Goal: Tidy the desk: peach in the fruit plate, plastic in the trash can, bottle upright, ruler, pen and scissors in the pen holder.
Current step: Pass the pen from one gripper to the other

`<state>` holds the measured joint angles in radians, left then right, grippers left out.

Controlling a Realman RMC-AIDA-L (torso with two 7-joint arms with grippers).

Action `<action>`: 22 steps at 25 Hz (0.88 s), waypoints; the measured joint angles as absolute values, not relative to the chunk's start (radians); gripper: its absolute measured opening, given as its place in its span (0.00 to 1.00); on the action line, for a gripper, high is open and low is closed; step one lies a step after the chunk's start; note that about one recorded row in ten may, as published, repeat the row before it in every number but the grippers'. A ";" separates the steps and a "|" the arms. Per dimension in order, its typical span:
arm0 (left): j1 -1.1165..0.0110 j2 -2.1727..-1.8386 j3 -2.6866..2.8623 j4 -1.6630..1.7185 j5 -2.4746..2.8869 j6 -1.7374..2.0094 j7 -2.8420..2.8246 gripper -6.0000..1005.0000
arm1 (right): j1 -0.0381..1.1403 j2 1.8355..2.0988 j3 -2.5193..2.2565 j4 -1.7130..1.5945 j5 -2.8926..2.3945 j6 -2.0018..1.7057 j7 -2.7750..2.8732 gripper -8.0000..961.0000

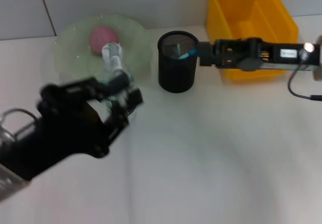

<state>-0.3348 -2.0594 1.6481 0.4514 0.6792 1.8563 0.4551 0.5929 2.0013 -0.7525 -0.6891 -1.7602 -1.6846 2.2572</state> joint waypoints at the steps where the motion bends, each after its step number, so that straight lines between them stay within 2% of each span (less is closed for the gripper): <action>1: -0.348 -2.058 1.608 0.453 0.679 1.876 0.294 0.22 | 0.562 2.003 -0.752 -0.727 -1.759 -1.709 2.156 0.61; 4: -0.359 -2.058 1.573 0.460 0.677 1.886 0.132 0.22 | 0.541 2.003 -0.756 -0.772 -1.781 -1.729 2.077 0.73; 9: -0.375 -2.064 1.497 0.486 0.675 1.861 -0.233 0.22 | 0.499 2.014 -0.760 -0.921 -1.895 -1.770 1.891 0.83; 11: -0.380 -2.064 1.488 0.501 0.674 1.830 -0.361 0.22 | 0.476 2.027 -0.756 -0.987 -1.928 -1.778 1.795 0.83; 15: -0.382 -2.065 1.487 0.507 0.677 1.810 -0.417 0.22 | 0.463 2.026 -0.730 -1.016 -1.924 -1.804 1.721 0.83; 22: -0.371 -2.068 1.508 0.613 0.800 1.677 -0.658 0.22 | 0.426 2.049 -0.646 -1.056 -1.896 -1.854 1.536 0.83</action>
